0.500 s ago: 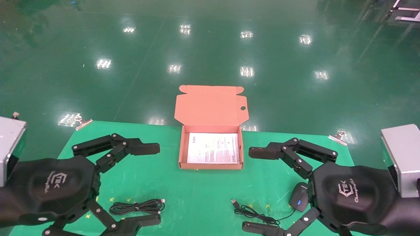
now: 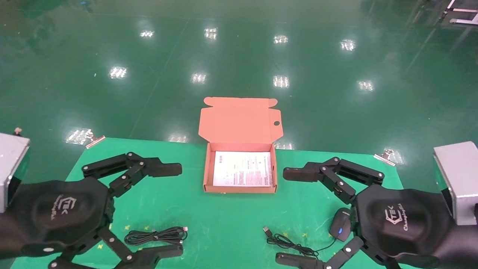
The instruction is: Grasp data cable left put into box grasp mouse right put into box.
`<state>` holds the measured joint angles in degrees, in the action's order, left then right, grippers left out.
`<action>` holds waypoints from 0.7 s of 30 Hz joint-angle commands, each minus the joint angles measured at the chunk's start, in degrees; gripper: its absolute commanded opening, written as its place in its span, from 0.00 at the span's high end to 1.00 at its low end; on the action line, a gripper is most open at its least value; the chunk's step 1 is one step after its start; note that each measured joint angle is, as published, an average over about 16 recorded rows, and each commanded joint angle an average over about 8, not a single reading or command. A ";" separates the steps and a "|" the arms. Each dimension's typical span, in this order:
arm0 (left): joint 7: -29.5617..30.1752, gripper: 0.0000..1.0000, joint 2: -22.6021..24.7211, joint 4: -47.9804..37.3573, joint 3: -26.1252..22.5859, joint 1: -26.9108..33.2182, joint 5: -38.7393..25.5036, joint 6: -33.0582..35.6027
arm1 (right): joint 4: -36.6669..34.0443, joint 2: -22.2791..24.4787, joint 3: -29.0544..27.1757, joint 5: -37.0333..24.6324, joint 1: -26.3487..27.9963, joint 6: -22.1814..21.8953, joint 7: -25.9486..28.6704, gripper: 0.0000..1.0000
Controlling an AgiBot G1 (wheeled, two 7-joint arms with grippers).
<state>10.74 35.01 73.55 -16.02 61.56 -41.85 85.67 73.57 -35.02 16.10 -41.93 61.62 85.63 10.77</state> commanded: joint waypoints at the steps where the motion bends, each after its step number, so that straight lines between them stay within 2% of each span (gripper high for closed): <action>1: 0.00 0.00 0.00 0.00 0.00 0.00 0.00 0.00 | 0.00 0.00 0.00 0.00 0.00 0.00 0.00 0.00; 14: -0.08 0.00 0.18 0.06 -0.40 0.37 -0.89 -0.17 | 0.24 0.22 0.15 -0.66 0.24 0.13 -0.19 0.00; 17: 0.23 0.00 0.28 0.15 -1.55 1.37 -3.36 0.17 | 1.08 0.72 0.99 -3.25 1.52 0.70 -0.48 0.00; 21: 0.99 0.00 0.84 -0.27 -4.61 4.08 -9.50 1.22 | 2.61 1.31 3.65 -9.85 5.37 2.47 -1.46 0.00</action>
<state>11.43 36.07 73.41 -21.01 66.29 -51.92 87.31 75.82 -34.20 21.00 -52.55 67.97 88.10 8.53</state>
